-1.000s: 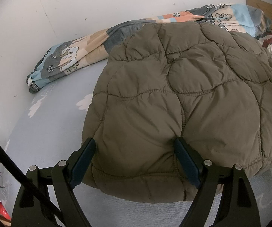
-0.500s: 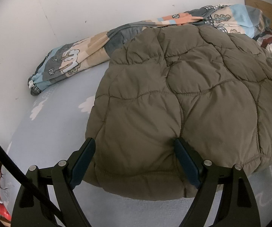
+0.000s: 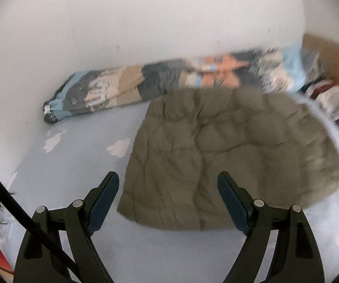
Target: Fold large clothes
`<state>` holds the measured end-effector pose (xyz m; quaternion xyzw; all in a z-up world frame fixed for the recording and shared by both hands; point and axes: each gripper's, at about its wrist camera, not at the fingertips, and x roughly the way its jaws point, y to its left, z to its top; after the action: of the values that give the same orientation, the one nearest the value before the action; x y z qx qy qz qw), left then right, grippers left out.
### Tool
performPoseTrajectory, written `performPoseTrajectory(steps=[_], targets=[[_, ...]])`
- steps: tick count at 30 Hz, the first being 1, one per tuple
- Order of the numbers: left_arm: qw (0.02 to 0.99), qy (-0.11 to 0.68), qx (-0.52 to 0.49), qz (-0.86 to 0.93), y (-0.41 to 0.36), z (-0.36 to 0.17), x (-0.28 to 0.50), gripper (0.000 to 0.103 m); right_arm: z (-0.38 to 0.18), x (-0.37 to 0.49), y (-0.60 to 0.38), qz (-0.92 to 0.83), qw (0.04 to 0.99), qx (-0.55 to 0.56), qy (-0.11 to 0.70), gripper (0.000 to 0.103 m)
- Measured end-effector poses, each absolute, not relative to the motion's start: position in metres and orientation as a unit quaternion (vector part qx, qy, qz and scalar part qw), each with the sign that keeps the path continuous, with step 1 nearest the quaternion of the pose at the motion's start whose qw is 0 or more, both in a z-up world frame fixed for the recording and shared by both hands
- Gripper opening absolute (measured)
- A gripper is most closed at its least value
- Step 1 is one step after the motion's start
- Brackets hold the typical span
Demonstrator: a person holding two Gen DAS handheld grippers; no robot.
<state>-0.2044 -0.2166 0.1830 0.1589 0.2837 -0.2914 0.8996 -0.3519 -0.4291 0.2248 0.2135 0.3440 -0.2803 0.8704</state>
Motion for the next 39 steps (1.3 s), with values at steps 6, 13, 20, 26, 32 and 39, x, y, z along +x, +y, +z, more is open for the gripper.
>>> performPoseTrajectory(steps=[6,13,20,26,32,39], targets=[[0.898,0.284,0.142,-0.303,-0.147,0.238,-0.296,0.089,0.310,-0.449,-0.344,-0.290,0.902,0.213,0.239,0.095],[0.905,0.251,0.162,-0.302,-0.083,0.279,-0.375,0.096,0.340,-0.524,-0.259,-0.270,0.913,0.196,0.236,0.095],[0.915,0.222,0.161,-0.297,-0.058,0.304,-0.403,0.096,0.374,-0.567,-0.218,-0.266,0.926,0.174,0.204,0.097],[0.918,0.216,0.149,-0.298,-0.041,0.310,-0.414,0.096,0.383,-0.571,-0.202,-0.264,0.930,0.166,0.195,0.097],[0.920,0.225,0.145,-0.286,-0.035,0.306,-0.405,0.096,0.386,-0.563,-0.188,-0.256,0.934,0.148,0.201,0.097],[0.920,0.233,0.150,-0.277,-0.036,0.296,-0.396,0.096,0.382,-0.549,-0.181,-0.249,0.934,0.138,0.217,0.097]])
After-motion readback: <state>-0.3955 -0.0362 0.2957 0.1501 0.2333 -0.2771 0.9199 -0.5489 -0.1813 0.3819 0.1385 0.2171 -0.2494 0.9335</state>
